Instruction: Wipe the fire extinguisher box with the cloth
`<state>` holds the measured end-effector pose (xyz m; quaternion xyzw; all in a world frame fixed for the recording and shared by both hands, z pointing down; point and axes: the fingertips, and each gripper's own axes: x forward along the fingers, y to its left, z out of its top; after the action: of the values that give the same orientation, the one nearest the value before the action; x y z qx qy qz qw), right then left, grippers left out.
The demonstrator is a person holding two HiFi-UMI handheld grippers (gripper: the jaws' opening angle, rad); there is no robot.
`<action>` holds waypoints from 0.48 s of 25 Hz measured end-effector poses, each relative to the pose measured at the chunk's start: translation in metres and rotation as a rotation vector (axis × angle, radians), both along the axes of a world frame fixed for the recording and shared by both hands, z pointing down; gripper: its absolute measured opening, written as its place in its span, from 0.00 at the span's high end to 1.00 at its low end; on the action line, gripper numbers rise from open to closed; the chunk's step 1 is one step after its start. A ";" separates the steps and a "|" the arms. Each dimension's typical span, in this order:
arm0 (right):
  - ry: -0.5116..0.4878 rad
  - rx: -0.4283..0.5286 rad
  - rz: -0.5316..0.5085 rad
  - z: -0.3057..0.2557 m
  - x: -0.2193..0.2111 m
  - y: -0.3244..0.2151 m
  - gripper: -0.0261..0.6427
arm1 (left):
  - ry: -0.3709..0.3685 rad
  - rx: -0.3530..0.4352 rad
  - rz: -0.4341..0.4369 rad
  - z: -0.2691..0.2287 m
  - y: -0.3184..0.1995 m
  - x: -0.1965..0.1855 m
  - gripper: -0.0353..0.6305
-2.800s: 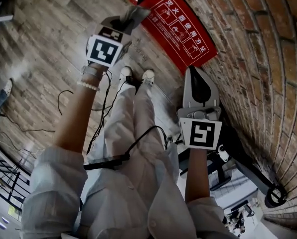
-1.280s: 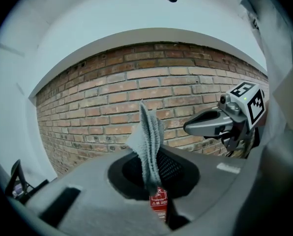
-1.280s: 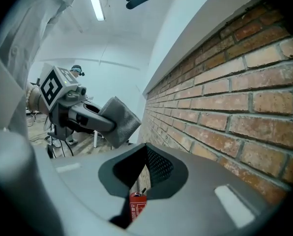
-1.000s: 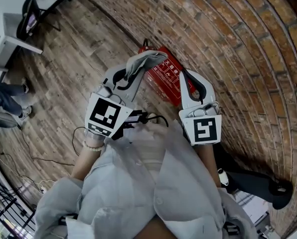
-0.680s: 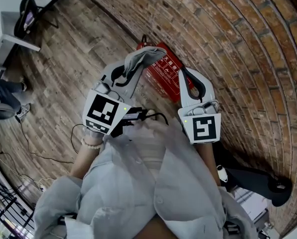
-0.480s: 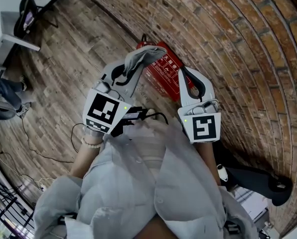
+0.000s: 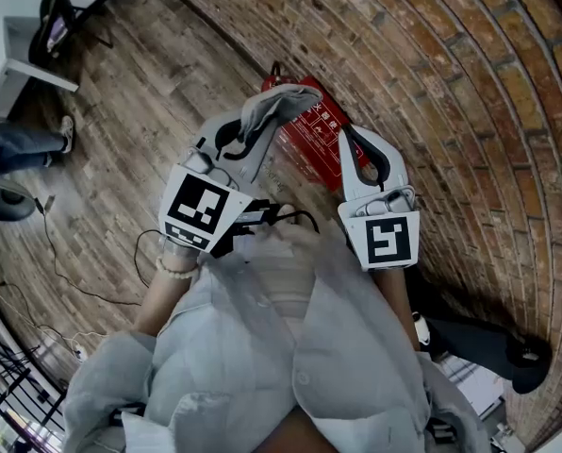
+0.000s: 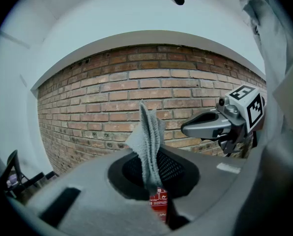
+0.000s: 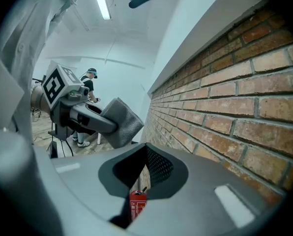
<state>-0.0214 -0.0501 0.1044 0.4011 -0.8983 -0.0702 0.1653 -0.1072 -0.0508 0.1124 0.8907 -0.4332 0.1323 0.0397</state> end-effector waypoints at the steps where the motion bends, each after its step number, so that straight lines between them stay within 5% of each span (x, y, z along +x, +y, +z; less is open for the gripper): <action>1: 0.004 -0.005 -0.001 0.002 -0.001 0.001 0.95 | 0.001 -0.001 -0.001 0.000 0.001 -0.001 0.93; 12: 0.024 -0.009 -0.016 0.003 -0.011 0.002 0.95 | 0.005 0.004 -0.009 0.000 0.001 -0.009 0.93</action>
<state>-0.0323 -0.0481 0.1075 0.3923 -0.8997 -0.0721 0.1772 -0.1162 -0.0502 0.1126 0.8892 -0.4373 0.1289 0.0397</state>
